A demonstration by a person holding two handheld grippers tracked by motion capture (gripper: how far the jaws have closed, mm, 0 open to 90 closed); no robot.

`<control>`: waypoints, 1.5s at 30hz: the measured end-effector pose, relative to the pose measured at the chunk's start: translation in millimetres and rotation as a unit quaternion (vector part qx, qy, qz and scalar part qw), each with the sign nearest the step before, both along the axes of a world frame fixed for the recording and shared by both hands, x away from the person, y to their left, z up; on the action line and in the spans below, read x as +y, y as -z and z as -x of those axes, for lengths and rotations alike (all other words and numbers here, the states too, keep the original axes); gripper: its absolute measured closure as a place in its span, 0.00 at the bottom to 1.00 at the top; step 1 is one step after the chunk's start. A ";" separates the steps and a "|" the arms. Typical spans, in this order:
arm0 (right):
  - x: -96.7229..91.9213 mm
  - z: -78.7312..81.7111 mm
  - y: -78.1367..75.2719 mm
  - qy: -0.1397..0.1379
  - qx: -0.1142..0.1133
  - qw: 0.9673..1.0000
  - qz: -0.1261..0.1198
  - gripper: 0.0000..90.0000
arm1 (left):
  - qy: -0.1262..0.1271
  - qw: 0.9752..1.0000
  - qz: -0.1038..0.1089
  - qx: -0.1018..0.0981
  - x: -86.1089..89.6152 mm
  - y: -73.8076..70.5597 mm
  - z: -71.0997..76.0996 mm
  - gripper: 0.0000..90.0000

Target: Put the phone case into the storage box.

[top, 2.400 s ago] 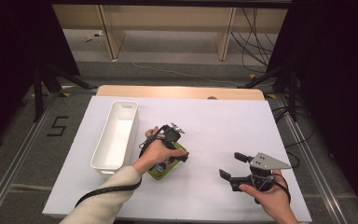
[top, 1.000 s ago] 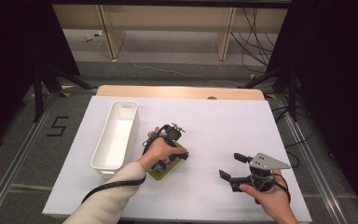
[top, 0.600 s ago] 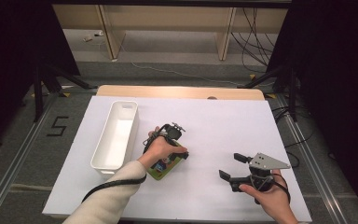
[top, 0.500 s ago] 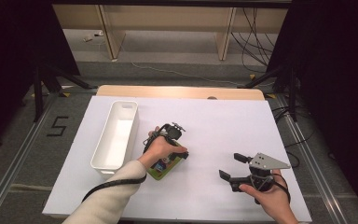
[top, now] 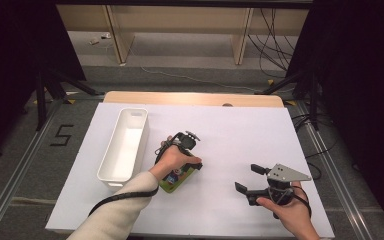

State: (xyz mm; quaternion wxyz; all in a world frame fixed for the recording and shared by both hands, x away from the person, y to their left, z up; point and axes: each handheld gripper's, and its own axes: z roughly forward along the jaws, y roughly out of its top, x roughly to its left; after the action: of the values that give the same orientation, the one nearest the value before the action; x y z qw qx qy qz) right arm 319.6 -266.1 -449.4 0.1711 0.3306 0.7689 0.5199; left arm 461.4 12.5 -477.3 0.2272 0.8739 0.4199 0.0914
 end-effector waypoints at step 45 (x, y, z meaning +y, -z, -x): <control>-0.2 -0.1 0.2 -0.001 0.002 1.000 0.000 0.16 | 0.001 1.000 0.002 -0.005 0.2 -1.3 2.0 0.18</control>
State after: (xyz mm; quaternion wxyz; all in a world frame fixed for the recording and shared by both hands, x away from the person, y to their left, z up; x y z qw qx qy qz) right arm 319.7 -266.3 -449.6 0.1692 0.3312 0.7694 0.5192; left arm 459.4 12.7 -476.0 0.2310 0.8734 0.4182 0.0945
